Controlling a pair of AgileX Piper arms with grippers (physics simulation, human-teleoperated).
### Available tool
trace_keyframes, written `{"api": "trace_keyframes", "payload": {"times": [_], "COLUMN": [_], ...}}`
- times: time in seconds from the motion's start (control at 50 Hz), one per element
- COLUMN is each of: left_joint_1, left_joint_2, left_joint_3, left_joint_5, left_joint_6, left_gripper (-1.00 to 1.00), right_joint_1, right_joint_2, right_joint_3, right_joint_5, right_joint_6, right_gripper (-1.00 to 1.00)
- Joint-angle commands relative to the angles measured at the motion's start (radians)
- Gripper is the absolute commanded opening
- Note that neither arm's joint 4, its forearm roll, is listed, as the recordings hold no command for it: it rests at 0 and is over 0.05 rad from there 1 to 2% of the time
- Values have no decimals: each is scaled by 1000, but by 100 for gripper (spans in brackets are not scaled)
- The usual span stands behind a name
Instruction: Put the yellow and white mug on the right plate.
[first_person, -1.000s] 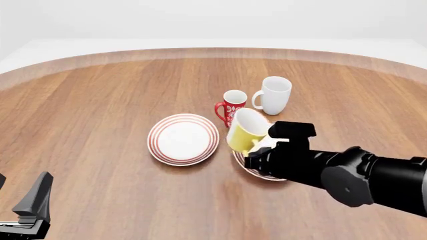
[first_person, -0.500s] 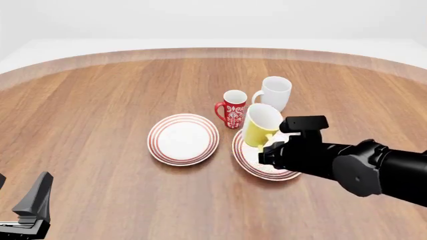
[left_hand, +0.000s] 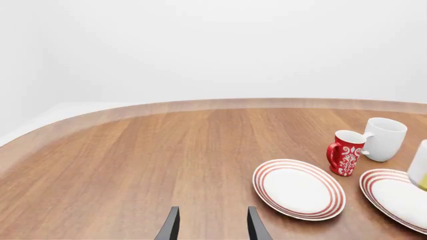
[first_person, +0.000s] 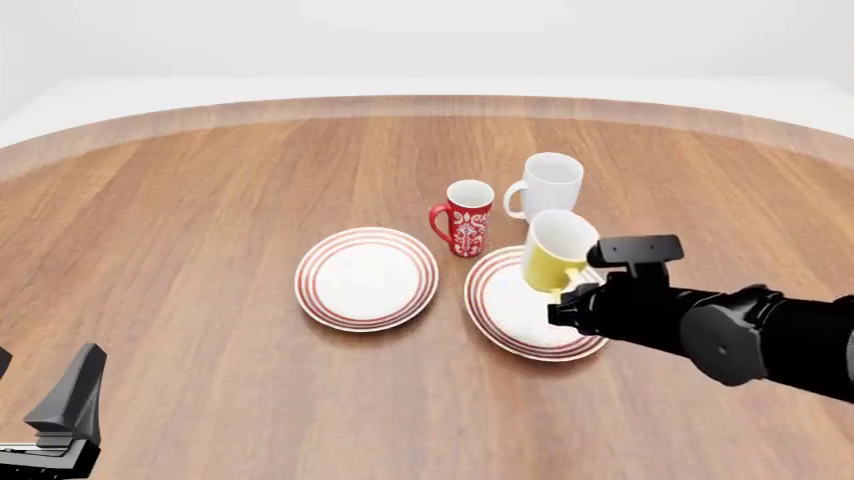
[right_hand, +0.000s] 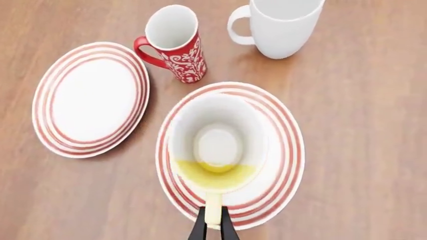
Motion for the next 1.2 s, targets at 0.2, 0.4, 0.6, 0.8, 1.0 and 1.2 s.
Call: {"api": "trace_keyframes", "payload": {"times": [0.2, 0.4, 0.6, 0.8, 1.0, 1.2], "left_joint_1": [0, 0, 0, 0, 0, 0], "left_joint_2": [0, 0, 0, 0, 0, 0], "left_joint_3": [0, 0, 0, 0, 0, 0], "left_joint_5": [0, 0, 0, 0, 0, 0], "left_joint_6": [0, 0, 0, 0, 0, 0], "left_gripper": [100, 100, 100, 100, 100, 100], "right_joint_1": [-54, -51, -38, -21, -11, 13], "right_joint_2": [115, 154, 180, 219, 247, 264], "right_joint_3": [-21, -44, -61, -64, -67, -67], "right_joint_5": [-66, -72, -80, -103, -123, -132], "right_joint_6": [-57, -89, -101, -89, -71, -42], "right_gripper": [-100, -100, -100, -100, -100, 100]}}
